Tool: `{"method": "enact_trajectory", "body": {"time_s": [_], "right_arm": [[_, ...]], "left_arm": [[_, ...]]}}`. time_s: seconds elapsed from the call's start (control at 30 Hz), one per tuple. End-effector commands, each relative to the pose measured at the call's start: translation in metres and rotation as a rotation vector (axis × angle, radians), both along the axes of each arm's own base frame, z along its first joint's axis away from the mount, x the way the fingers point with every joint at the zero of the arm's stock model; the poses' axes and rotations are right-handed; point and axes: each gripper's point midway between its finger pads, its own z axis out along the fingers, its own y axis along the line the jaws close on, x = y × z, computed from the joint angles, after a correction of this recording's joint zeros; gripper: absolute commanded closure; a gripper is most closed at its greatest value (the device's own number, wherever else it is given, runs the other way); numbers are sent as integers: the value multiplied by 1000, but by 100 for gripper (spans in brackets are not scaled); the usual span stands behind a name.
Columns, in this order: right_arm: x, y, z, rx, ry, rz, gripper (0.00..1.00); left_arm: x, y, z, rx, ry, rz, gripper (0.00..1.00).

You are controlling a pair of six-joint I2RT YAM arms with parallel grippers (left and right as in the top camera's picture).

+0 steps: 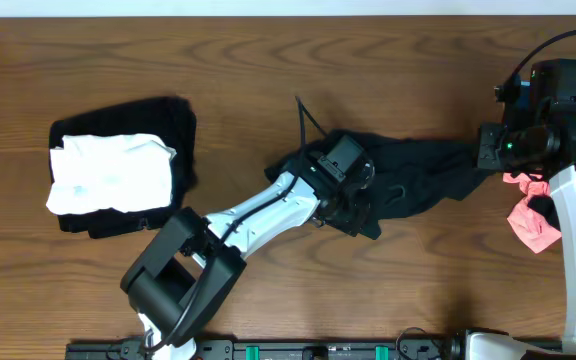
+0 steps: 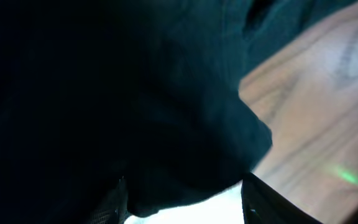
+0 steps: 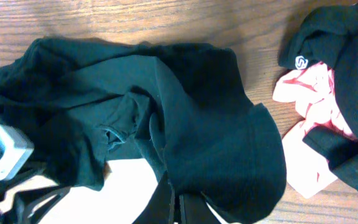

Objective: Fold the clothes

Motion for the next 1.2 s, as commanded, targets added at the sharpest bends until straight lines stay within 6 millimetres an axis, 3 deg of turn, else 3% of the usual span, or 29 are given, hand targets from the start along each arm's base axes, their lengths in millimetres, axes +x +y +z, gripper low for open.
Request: {"method": "enact_trajectory", "body": {"time_s": [0.0, 0.03, 0.1, 0.13, 0.2, 0.3, 0.5, 0.6, 0.73, 0.87, 1.03, 1.17], "right_arm": [[-1, 5, 10, 11, -29, -1, 99], [-1, 5, 10, 11, -30, -1, 99], [-1, 5, 10, 10, -30, -1, 99], [-1, 5, 10, 10, -30, -2, 99], [-1, 3, 10, 3, -29, -5, 99], [-2, 1, 10, -6, -26, -9, 98], [-8, 2, 7, -4, 2, -10, 98], [-22, 3, 1, 0, 65, -10, 98], [-51, 5, -7, 18, 189, -42, 98], [-68, 1, -10, 5, 260, -91, 99], [-74, -26, -9, -122, 272, -233, 99], [-74, -27, -9, -125, 270, -243, 97]], "left_arm": [[6, -2, 3, -7, -23, 17, 43], [7, -1, 3, -9, -24, 19, 51], [6, 0, 4, -5, -20, 21, 85], [6, 2, 5, 0, -16, 23, 94], [5, 7, 11, 11, -5, 30, 94], [7, 21, 35, 21, 5, 58, 94], [12, 65, 107, -20, -42, 151, 94], [12, 90, 134, -36, -74, 205, 94], [6, 102, 153, -55, -99, 223, 94], [2, 94, 145, -49, -91, 196, 94], [1, 66, 117, -49, -84, 132, 91], [-5, 22, 90, -84, -62, 38, 70]]}}
